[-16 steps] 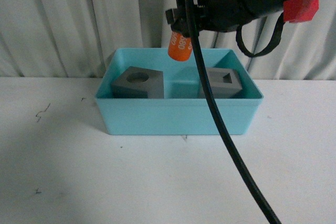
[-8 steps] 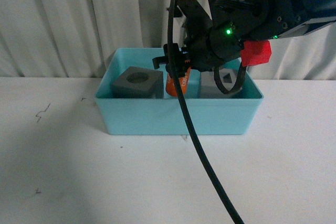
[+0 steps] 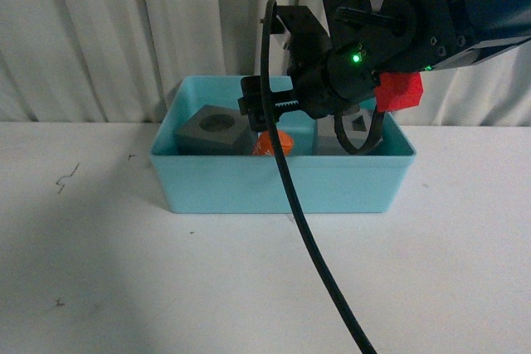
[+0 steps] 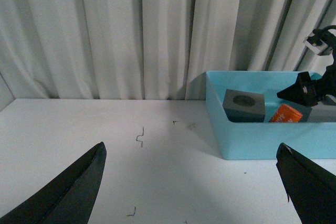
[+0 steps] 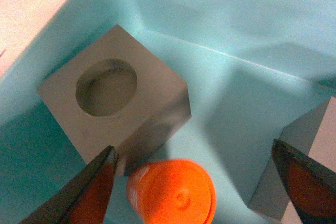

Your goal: Place gray and orange parts in blue box

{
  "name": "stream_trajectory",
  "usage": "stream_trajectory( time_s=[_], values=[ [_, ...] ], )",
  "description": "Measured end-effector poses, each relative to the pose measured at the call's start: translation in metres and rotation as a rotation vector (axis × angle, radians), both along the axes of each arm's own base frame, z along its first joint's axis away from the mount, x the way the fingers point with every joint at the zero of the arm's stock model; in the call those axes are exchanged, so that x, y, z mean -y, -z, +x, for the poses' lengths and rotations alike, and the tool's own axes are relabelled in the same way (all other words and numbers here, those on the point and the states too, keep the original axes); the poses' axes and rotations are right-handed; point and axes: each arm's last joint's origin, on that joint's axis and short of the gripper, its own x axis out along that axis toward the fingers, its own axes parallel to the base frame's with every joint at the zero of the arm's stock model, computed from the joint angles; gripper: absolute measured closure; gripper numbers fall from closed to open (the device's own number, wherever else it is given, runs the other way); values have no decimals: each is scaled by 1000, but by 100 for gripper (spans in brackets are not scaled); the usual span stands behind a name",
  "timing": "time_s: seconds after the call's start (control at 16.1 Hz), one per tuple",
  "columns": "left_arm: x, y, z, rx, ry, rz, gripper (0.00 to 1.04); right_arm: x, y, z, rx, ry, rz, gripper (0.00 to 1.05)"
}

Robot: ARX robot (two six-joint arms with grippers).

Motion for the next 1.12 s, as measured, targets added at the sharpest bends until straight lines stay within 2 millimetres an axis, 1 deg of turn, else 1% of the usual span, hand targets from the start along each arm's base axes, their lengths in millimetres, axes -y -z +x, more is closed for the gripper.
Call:
stream_trajectory(
  time_s=[0.12, 0.19, 0.25, 0.31, 0.37, 0.5, 0.56, 0.62, 0.68, 0.74, 0.81, 0.93, 0.99, 1.05, 1.12],
  values=[
    [0, 0, 0, 0, 0, 0, 7, -1, -3, 1, 15, -4, 17, 6],
    [0, 0, 0, 0, 0, 0, 7, 0, -6, 0, 31, -2, 32, 6],
    [0, 0, 0, 0, 0, 0, 7, 2, -14, -3, 59, -8, 49, 7],
    [0, 0, 0, 0, 0, 0, 7, 4, -25, -7, 85, -16, 72, 6],
    [0, 0, 0, 0, 0, 0, 7, 8, -41, -11, 122, -25, 95, 6],
    [0, 0, 0, 0, 0, 0, 7, 29, -83, -23, 230, -9, 141, 6],
    [0, 0, 0, 0, 0, 0, 7, 47, -103, -33, 283, 15, 156, 6],
    [0, 0, 0, 0, 0, 0, 7, 64, -113, -44, 314, 39, 163, 6],
    [0, 0, 0, 0, 0, 0, 7, 82, -118, -56, 329, 69, 163, 6],
    [0, 0, 0, 0, 0, 0, 7, 100, -119, -71, 333, 96, 160, 6],
    [0, 0, 0, 0, 0, 0, 7, 121, -119, -92, 324, 129, 157, 6],
    [0, 0, 0, 0, 0, 0, 7, 159, -128, -140, 336, 210, 149, 6],
    [0, 0, 0, 0, 0, 0, 7, 180, -134, -170, 362, 273, 132, 6],
    [0, 0, 0, 0, 0, 0, 7, 198, -134, -200, 348, 354, 114, 6],
    [0, 0, 0, 0, 0, 0, 7, 210, -126, -228, 316, 444, 89, 6]
  ],
)
